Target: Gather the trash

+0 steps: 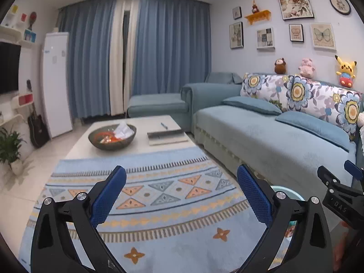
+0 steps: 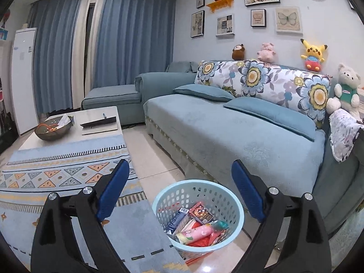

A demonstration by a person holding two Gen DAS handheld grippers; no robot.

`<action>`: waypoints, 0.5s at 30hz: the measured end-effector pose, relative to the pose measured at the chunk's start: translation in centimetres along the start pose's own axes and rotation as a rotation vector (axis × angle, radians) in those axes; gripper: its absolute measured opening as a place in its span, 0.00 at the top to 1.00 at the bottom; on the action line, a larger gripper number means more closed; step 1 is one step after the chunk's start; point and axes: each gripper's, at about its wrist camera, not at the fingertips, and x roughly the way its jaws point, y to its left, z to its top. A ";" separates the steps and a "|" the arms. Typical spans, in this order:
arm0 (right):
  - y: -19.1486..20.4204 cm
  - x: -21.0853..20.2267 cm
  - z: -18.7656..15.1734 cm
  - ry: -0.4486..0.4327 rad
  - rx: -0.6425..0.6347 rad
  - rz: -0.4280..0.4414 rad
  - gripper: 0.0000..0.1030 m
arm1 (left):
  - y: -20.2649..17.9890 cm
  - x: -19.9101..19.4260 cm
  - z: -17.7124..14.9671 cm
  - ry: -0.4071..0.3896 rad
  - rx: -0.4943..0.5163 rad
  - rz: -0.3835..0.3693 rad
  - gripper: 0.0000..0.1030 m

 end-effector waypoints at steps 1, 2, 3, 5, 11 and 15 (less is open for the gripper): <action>0.1 0.1 0.1 0.001 0.003 0.005 0.16 | 0.1 0.1 -0.1 0.008 -0.006 -0.012 0.08; 0.1 0.2 0.1 0.003 0.006 0.008 0.16 | 0.1 0.1 0.0 0.014 -0.012 -0.037 0.08; 0.3 0.2 0.1 0.004 0.007 0.010 0.16 | 0.1 0.3 -0.1 0.016 -0.011 -0.049 0.08; 0.4 0.3 0.2 0.002 0.005 0.015 0.16 | -0.2 0.3 -0.4 0.017 0.006 -0.056 0.08; 1.4 0.2 0.1 -0.004 -0.038 0.043 0.16 | -0.7 0.6 -0.7 0.029 0.029 -0.052 0.08; 2.0 0.2 0.0 -0.007 -0.060 0.045 0.15 | -0.6 0.8 -0.7 0.033 0.021 -0.045 0.08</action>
